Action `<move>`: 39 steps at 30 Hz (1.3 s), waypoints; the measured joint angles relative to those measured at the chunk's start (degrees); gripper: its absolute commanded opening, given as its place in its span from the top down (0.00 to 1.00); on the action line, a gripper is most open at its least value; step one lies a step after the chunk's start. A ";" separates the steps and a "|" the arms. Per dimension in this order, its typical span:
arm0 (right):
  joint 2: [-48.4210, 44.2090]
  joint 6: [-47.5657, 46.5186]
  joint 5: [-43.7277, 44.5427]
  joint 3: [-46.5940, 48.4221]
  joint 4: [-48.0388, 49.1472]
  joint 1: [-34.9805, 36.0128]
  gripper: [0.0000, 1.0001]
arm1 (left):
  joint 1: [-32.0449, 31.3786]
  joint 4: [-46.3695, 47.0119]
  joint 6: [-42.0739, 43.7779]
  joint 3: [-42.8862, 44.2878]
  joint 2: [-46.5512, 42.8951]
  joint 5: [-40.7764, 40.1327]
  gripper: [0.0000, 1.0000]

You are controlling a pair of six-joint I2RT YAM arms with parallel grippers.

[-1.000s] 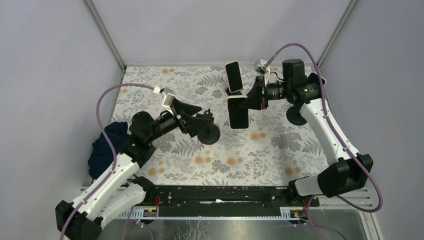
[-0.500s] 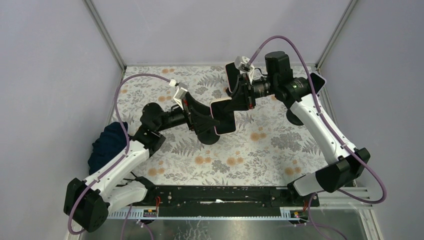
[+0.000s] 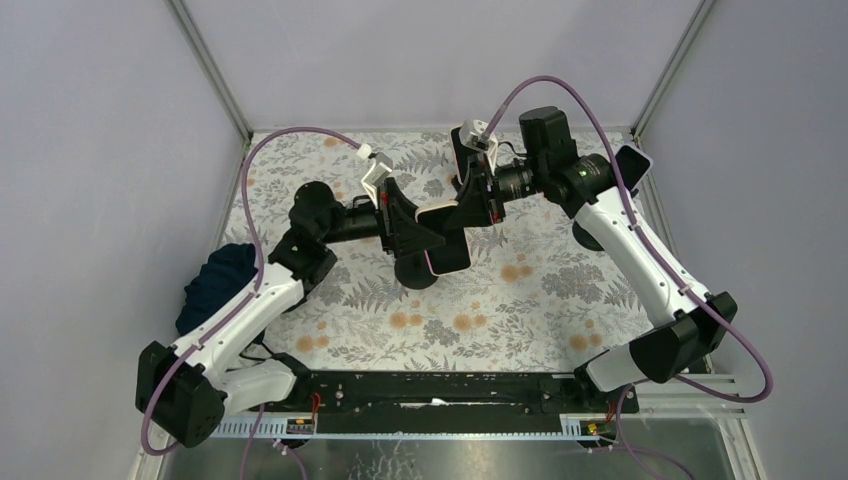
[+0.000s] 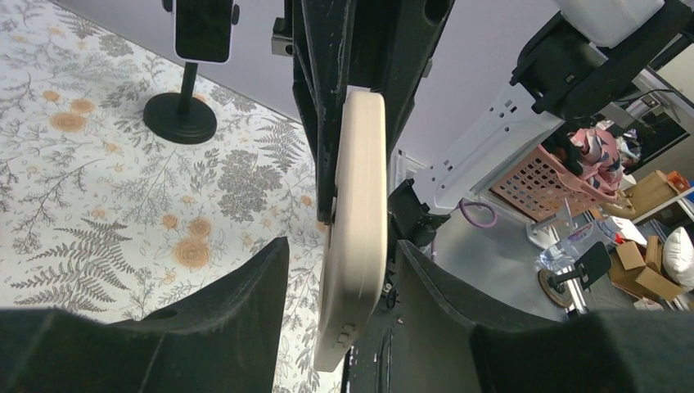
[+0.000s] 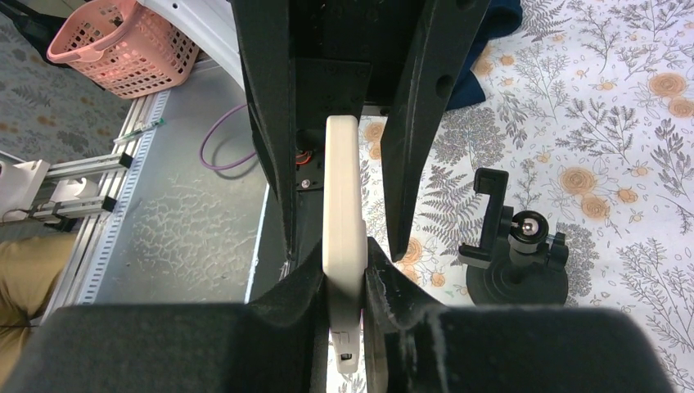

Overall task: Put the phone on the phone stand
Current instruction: Adjust the phone stand at the center of the board.

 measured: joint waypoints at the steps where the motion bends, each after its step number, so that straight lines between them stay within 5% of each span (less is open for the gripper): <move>1: 0.07 0.00 0.04 0.00 -0.04 0.02 1.00 | -0.04 -0.66 0.33 0.28 0.17 0.17 0.45; 18: 0.87 1.73 0.17 0.00 0.94 0.28 1.00 | -2.64 -3.85 2.34 2.10 4.09 1.90 0.64; 22: 0.87 1.92 0.22 0.00 1.38 0.35 1.00 | -2.67 -3.48 2.01 2.10 4.09 2.40 0.76; 32: 0.87 3.15 0.13 -0.09 1.38 0.42 1.00 | -2.67 -3.13 1.40 2.10 4.09 3.23 0.68; 34: 0.87 2.91 0.13 -0.09 1.38 0.46 0.99 | -2.67 -3.13 1.20 2.10 4.09 3.23 0.75; 36: 0.87 2.89 0.17 -0.09 1.33 0.50 0.95 | -2.67 -3.10 1.31 2.10 4.09 3.23 0.98; 39: 0.85 3.76 0.11 -0.11 0.74 0.50 0.79 | -2.67 -2.82 2.19 2.10 4.11 3.61 1.00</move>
